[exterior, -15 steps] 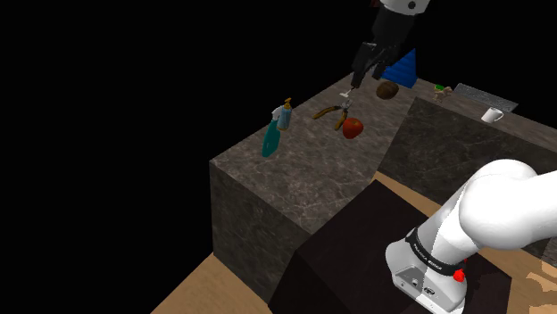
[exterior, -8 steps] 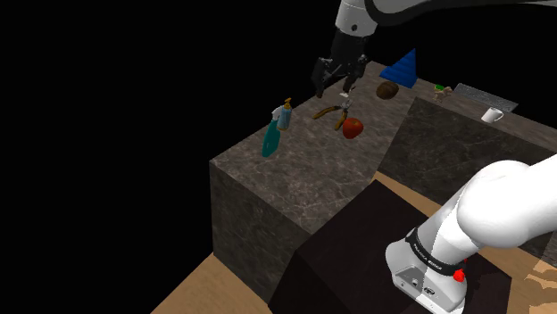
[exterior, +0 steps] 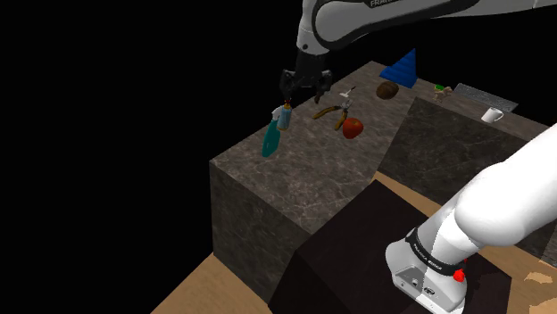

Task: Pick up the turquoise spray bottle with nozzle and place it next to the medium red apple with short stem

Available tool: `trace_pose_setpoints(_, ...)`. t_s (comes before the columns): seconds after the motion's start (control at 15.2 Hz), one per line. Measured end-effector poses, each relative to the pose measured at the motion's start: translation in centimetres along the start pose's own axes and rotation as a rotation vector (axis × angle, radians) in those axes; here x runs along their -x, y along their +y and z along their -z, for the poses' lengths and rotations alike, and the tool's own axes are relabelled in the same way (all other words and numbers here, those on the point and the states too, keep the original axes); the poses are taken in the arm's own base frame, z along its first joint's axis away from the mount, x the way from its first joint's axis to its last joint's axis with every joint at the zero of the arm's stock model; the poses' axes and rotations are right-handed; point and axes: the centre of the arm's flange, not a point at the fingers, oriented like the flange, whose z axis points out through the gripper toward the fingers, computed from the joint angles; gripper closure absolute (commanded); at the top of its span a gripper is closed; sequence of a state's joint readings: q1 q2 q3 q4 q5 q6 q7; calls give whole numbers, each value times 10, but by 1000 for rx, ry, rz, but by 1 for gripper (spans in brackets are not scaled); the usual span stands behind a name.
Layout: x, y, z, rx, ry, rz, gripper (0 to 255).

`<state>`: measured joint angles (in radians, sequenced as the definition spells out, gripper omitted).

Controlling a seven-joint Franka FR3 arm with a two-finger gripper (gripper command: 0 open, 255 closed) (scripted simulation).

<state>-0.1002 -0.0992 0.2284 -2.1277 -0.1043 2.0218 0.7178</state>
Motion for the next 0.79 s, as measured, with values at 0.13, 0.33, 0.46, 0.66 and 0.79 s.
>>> trace_pose_setpoints(0.13,-16,-12,-18,4,-6,-66,0)
trace_pose_setpoints(0.33,-44,-29,-41,10,-14,-166,0)
trace_pose_setpoints(0.46,-64,-38,-56,14,-18,-233,0)
trace_pose_setpoints(0.66,-96,-47,-84,21,-26,-333,0)
trace_pose_setpoints(0.79,-116,-55,-98,25,-32,-399,0)
